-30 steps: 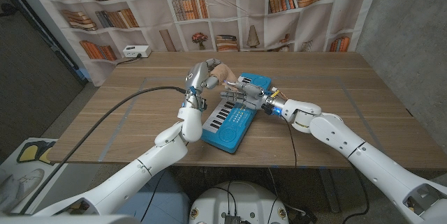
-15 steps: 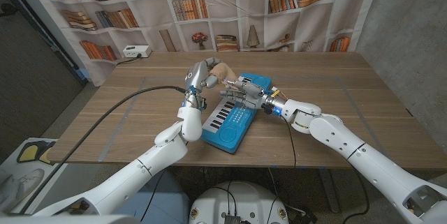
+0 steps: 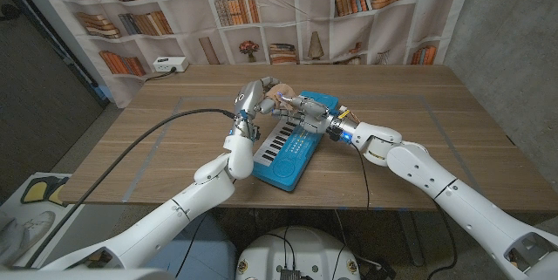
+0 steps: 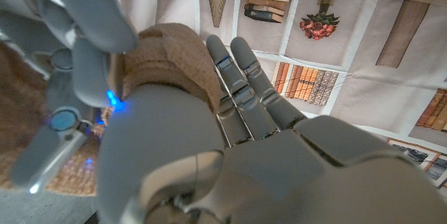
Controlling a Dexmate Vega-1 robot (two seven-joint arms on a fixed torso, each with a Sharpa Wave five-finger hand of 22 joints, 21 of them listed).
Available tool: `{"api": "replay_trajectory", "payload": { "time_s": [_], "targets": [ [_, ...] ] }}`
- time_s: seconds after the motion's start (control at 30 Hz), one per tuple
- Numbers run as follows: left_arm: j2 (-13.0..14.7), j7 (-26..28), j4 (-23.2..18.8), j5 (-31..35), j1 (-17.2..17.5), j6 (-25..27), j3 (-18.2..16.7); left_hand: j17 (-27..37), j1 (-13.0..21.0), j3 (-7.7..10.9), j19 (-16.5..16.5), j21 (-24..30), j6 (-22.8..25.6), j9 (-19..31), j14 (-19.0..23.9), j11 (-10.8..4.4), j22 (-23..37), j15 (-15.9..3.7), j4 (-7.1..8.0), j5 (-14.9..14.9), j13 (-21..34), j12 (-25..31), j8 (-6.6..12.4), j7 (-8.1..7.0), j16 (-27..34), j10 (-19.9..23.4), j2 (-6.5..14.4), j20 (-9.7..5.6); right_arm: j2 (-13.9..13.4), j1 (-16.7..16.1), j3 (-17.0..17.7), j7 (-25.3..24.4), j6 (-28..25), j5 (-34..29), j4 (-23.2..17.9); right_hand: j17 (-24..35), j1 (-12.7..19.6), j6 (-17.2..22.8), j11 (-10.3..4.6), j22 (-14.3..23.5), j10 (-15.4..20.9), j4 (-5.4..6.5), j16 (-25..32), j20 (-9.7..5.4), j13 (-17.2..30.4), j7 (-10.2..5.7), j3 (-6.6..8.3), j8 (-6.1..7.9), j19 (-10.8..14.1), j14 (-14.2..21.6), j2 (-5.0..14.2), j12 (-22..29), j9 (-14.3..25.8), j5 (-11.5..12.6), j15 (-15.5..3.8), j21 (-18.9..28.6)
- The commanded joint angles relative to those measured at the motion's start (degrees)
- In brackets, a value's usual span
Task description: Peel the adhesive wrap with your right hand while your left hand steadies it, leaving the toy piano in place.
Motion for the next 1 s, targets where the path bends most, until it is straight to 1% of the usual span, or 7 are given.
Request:
{"api": "replay_trajectory", "payload": {
  "time_s": [0.03,0.23,0.3,0.47,0.7,0.8,1.0],
  "targets": [
    [0.24,0.09,-0.50,-0.34,0.21,0.42,-0.47,0.00,0.01,0.18,-0.16,0.40,1.32,0.07,-0.06,0.11,0.16,0.12,-0.09,0.00,0.09,0.22,0.28,-0.78,0.09,0.23,0.17,0.00,-0.01,0.38,-0.09,0.53,-0.46,0.44,0.49,0.38,-0.21,-0.26,0.12,0.14,-0.49,0.09,-0.07,-2.39,0.56,0.08,0.50,0.35,-0.06,-0.41,0.16,0.57,0.72,0.43,-10.79,0.37],
    [0.28,0.23,-0.36,-0.20,0.17,0.34,-0.40,-0.02,-0.01,0.18,-0.21,0.45,1.19,0.08,-0.11,0.11,0.16,0.14,-0.05,0.00,0.05,0.18,0.21,-0.74,0.09,0.23,0.21,0.01,0.17,0.42,-0.13,0.14,-0.72,0.61,0.75,0.82,-0.37,-0.43,0.06,0.07,-0.53,0.40,-0.06,-2.41,1.13,0.19,0.76,0.43,0.04,-0.38,0.05,1.05,1.54,0.46,-10.77,0.73],
    [0.29,0.23,-0.24,-0.19,0.14,0.25,-0.35,0.01,0.00,0.17,-0.22,0.47,1.21,0.08,-0.06,0.10,0.15,0.13,-0.06,0.00,0.01,0.15,0.21,-0.77,0.14,0.22,0.20,0.01,0.12,0.35,-0.03,-0.46,-1.04,0.75,0.65,1.04,-0.43,-0.15,0.03,0.04,-0.38,0.48,0.00,-2.45,1.36,0.45,0.84,0.60,0.09,-0.29,-0.04,1.30,1.90,0.45,-10.79,0.90],
    [0.54,0.20,-0.32,-0.03,0.22,0.22,-0.35,-0.01,0.02,0.16,-0.26,0.53,1.28,0.04,-0.11,0.09,0.15,0.13,-0.08,0.00,0.12,0.24,0.18,-0.63,0.12,0.30,0.18,0.02,-0.30,-0.02,0.64,-2.15,-0.98,0.52,0.26,1.73,-0.52,-0.09,0.01,-0.06,-0.20,0.63,0.24,-2.32,1.81,0.49,1.11,0.77,0.59,0.16,-0.14,1.80,2.89,0.38,-10.79,1.57],
    [1.04,0.32,-0.82,0.22,0.47,0.30,-0.69,-0.05,0.07,0.13,-0.28,0.61,1.52,-0.05,-0.08,0.06,0.15,0.11,-0.12,0.02,0.10,0.26,0.18,-0.60,0.14,0.39,0.12,0.02,-1.27,-0.05,1.34,-2.74,-0.25,-0.53,-0.42,2.73,-0.57,0.34,0.06,-0.21,0.03,0.57,0.74,-2.28,1.71,0.79,1.31,1.10,0.74,1.08,-0.37,2.02,4.13,0.25,-10.82,2.28],
    [1.36,0.34,-1.12,0.50,0.58,0.43,-0.85,-0.02,0.19,0.11,-0.27,0.68,1.73,-0.10,0.04,0.05,0.16,0.09,-0.22,0.10,0.07,0.29,0.22,-0.83,0.23,0.54,0.01,0.01,-1.55,-0.12,1.58,-3.04,-0.09,-0.74,-0.68,3.10,-0.55,0.44,0.08,-0.27,0.17,0.47,0.91,-2.29,1.53,1.08,1.36,1.19,0.74,1.41,-0.48,2.03,4.56,0.20,-10.83,2.53],
    [1.77,0.50,-1.53,0.85,0.86,0.70,-1.22,-0.10,0.32,0.06,-0.29,0.82,1.53,-0.19,0.12,0.04,0.16,0.11,-0.27,0.42,-0.24,0.17,0.04,-1.12,0.26,0.79,-0.13,0.02,-1.61,-0.11,1.64,-2.56,-0.12,-0.39,-0.52,3.55,-0.45,0.49,0.13,-0.35,0.50,0.23,1.05,-2.28,0.90,1.13,1.42,1.25,0.88,1.72,-0.63,1.88,5.13,0.13,-10.83,2.92]
  ]
}}
